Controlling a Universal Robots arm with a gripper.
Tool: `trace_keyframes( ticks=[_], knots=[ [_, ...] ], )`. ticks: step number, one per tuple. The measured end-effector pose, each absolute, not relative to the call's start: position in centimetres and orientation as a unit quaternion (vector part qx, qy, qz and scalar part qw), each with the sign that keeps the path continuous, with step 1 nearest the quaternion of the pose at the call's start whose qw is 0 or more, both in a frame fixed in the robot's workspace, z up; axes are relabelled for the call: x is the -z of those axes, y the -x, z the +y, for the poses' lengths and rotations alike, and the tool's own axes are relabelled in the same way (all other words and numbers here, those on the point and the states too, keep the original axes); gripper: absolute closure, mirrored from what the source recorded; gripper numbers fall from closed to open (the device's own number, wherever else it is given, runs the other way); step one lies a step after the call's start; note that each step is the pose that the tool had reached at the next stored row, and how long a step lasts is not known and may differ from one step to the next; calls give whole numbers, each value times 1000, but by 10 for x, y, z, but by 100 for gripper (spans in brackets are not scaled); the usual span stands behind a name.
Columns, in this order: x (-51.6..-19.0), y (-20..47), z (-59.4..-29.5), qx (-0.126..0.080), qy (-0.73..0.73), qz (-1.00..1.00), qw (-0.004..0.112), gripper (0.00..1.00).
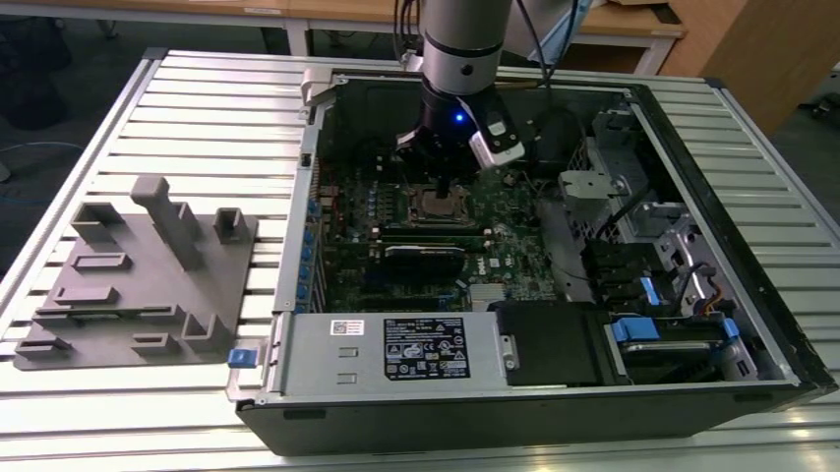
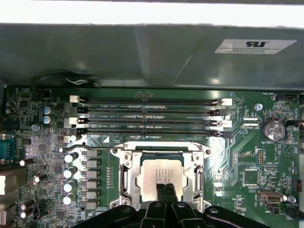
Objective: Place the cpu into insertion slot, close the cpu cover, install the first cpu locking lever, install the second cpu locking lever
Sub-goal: 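Install the first cpu locking lever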
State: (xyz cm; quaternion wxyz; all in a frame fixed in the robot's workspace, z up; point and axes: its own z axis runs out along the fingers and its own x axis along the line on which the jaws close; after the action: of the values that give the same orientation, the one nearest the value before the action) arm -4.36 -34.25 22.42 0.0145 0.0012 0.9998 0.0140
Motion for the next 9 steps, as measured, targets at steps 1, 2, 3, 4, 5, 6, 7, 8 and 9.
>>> trace_keyframes(
  ticks=[1,2,3,4,5,6,7,8,9],
  knots=[
    [-224,44,-343,-14,-1,1000,14,89],
    [-224,44,-343,-14,-1,1000,14,89],
    [-224,44,-343,-14,-1,1000,14,89],
    [-224,44,-343,-14,-1,1000,14,89],
    [-224,44,-343,-14,-1,1000,14,89],
    [-224,44,-343,-14,-1,1000,14,89],
    [-225,44,-343,-14,-1,1000,14,89],
    [-225,44,-343,-14,-1,1000,14,89],
    [-226,44,-343,-14,-1,1000,14,89]
  ],
)
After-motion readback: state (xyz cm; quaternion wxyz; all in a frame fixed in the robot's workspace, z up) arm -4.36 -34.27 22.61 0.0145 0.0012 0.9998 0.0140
